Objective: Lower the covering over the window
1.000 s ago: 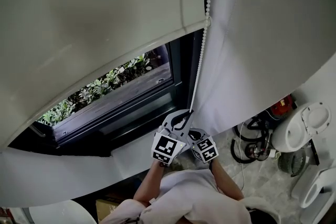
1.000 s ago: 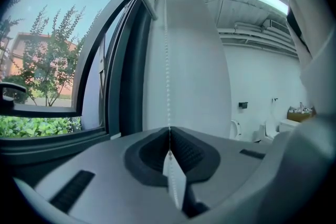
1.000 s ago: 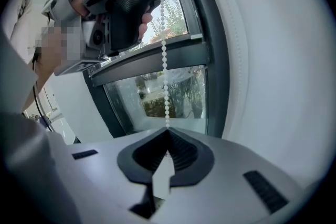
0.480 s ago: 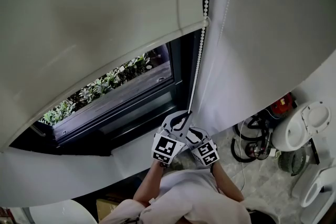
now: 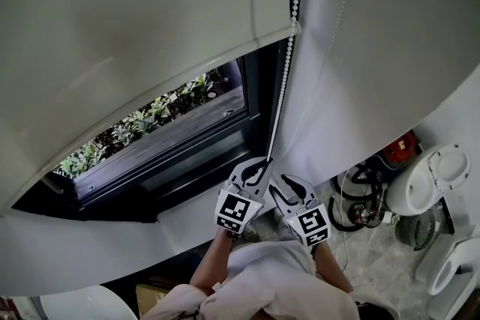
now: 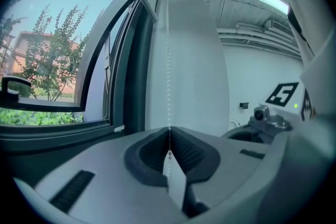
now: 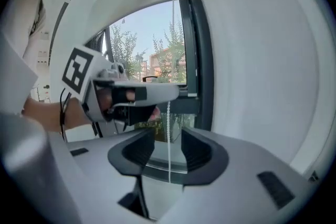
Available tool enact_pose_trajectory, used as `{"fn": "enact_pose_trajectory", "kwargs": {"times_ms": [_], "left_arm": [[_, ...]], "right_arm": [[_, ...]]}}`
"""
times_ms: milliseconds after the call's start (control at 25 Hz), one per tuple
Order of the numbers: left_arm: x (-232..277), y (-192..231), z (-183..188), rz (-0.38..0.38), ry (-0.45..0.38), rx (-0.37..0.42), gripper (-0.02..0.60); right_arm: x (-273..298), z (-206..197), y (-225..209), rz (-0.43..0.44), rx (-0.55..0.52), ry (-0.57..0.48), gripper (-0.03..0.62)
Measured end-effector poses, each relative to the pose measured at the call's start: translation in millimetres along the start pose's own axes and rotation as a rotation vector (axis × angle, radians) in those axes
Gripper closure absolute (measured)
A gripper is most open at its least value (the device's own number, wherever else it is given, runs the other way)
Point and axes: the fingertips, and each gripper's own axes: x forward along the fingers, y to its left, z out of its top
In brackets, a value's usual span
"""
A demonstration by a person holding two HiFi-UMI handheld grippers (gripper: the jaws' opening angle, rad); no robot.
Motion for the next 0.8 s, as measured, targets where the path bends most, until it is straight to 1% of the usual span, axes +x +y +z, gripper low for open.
{"fn": "enact_pose_trajectory", "kwargs": {"times_ms": [200,440,600,800], "left_arm": [[0,-1,0,-0.002,-0.005,-0.005,0.563],[1,-5,0,-0.009,-0.008,-0.006,0.563],[2,-8,0,-0.011,-0.008,-0.003,0.563],[2,-10,1,-0.008,-0.007,0.004,0.563]], "right_arm": [[-21,51,-9,-0.03,-0.035,-0.107,0.436],[-32,117,-9,-0.029,-0.098,-0.251,0.439],[-29,152,-12,-0.03,-0.144,-0.316,0.454],[-26,183,-18,-0.036,-0.183,-0.364,0.459]]}}
